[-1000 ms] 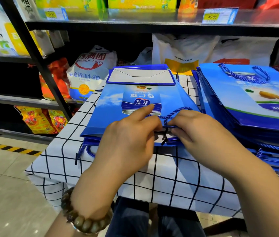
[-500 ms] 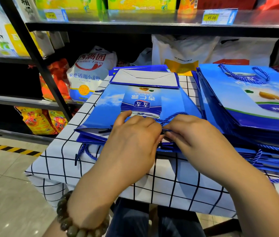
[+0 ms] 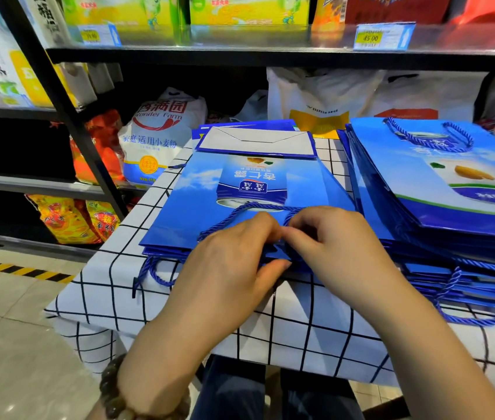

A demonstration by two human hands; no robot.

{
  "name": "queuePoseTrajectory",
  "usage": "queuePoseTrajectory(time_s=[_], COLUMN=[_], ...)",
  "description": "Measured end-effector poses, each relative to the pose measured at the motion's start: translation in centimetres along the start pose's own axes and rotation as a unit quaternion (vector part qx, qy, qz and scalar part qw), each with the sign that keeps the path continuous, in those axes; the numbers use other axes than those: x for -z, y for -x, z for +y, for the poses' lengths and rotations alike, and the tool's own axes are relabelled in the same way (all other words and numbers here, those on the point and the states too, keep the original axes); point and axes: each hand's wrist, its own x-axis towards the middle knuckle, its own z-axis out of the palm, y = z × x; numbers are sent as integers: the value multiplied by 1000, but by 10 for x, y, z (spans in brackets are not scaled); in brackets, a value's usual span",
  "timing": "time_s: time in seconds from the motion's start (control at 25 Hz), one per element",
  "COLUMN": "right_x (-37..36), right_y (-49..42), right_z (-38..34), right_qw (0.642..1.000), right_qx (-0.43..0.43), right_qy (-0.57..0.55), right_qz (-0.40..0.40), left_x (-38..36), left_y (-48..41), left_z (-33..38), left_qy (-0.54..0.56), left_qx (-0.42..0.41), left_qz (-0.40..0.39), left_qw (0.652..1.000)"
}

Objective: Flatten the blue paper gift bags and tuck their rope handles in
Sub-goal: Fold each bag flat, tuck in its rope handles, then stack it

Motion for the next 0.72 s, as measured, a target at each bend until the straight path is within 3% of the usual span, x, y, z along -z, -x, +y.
queuePoseTrajectory(time_s=[0.2, 0.32, 0.48, 0.6, 0.72], right_x=[6, 6, 7, 4, 2], right_y=[-5, -4, -6, -9, -10], right_z=[-5, -8, -5, -7, -11], right_qw=[985, 975, 960, 954, 963], right_qx=[-27, -29, -14, -3, -21], right_qy=[137, 195, 271, 297, 267], right_qz=[98, 98, 62, 42, 29], left_x=[5, 9, 36, 61, 63], left_y=[2, 6, 7, 8, 14], left_z=[1, 3, 3, -40, -84], left_qy=[-30, -50, -16, -174, -256], left_qx=[-20, 9, 144, 238, 308], left_qz=[3, -7, 38, 111, 65], left_qw=[999, 999, 989, 949, 914])
